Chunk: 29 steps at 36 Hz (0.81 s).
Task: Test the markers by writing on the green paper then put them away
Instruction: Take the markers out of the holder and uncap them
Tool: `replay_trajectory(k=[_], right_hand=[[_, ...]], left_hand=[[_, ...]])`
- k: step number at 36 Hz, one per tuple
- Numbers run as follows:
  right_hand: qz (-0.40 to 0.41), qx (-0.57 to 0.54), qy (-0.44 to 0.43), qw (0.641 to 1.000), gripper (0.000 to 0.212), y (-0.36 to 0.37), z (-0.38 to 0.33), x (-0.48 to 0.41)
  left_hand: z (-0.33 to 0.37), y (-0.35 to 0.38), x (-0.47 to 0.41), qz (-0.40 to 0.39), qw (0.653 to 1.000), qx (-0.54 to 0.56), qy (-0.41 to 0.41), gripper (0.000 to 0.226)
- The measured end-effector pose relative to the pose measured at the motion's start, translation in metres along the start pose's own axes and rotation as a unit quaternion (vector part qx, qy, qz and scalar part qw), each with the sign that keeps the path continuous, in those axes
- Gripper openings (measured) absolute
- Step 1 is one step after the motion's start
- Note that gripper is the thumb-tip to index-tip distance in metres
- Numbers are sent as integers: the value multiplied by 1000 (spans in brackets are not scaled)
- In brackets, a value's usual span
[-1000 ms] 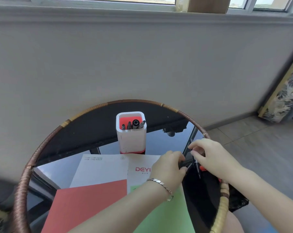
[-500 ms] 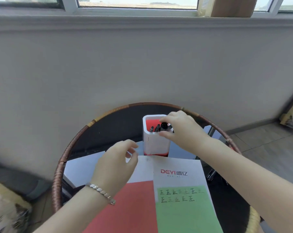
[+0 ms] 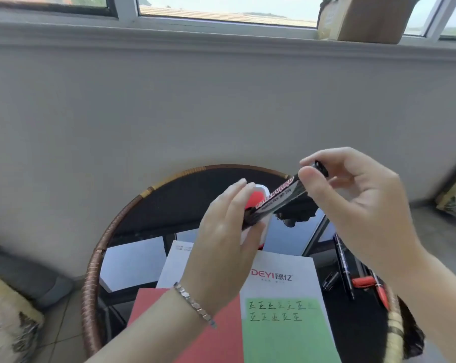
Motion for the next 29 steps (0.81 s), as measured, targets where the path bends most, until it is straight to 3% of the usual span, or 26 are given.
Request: replay_trajectory(k=[6,9,11,20,26,29], right_hand=[[-16,-158,175,972,26,6,21,19],[-104,-157,250,950,28,14,36,30],[-117,-150,267,945,27,19,43,38],[-56,-195,256,945,41,26,59,56],[-85,-265,235,931,30,28,68,62],[-99,-243,203,943,19,26,71,64]], left_hand=[[9,22,6,-72,997,33,-16,46],[14,26,10,-120,991,55,-3,44],[15,28,12,-147,987,58,4,42],[17,29,20,-160,986,31,37,45],[16,26,21,-225,971,81,21,42],[14,25,20,-255,962,92,0,35]])
Point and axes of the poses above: each hand's wrist, its own x-axis away from the middle knuckle, its own y-axis out of the palm, z = x × y, the point moved 3 cm from there along -x, towards the middle knuckle, and after that the axes turned 5 degrees about -x, right-handed, at the moved point
